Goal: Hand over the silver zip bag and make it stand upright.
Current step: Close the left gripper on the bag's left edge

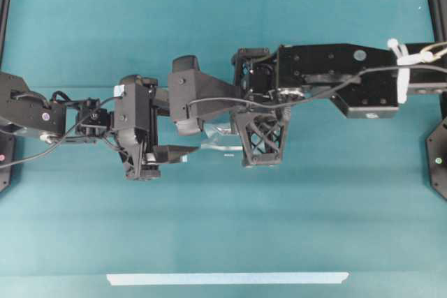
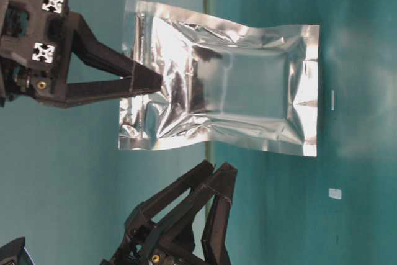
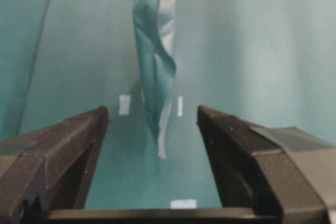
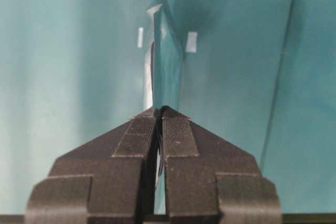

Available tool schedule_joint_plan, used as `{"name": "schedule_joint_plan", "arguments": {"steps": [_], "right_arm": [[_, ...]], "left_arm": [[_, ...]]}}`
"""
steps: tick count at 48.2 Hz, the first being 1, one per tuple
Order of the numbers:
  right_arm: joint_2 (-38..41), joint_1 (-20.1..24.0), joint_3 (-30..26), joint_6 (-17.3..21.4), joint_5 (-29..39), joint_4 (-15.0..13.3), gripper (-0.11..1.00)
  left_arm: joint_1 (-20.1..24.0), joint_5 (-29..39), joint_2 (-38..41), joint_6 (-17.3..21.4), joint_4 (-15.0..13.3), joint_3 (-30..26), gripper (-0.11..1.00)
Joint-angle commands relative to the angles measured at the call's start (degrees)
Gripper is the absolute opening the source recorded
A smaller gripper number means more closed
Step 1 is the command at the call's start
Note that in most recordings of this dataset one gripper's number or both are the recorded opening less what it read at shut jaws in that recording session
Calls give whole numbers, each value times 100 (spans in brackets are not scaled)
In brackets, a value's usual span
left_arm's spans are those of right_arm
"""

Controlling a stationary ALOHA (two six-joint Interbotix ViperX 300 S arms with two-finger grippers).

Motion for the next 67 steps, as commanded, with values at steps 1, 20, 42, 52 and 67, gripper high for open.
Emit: {"name": "schedule_joint_plan", "arguments": {"steps": [1, 20, 42, 52, 67], "right_arm": [[-44, 35, -35, -70, -18, -9, 2], [-26, 70, 35, -97, -123, 0, 2], [-18, 149, 132, -105, -290, 9, 2], [-9, 176, 70, -114, -290, 9, 2], [-18, 220, -18, -123, -264, 9, 2]], "left_arm": [[-9, -132, -44, 0, 9, -35, 82], [-9, -826, 18, -35, 9, 343, 85], [-9, -844, 114, -35, 0, 369, 85], [-9, -844, 114, -44, 0, 369, 85], [-9, -844, 88, -53, 0, 369, 85]]}}
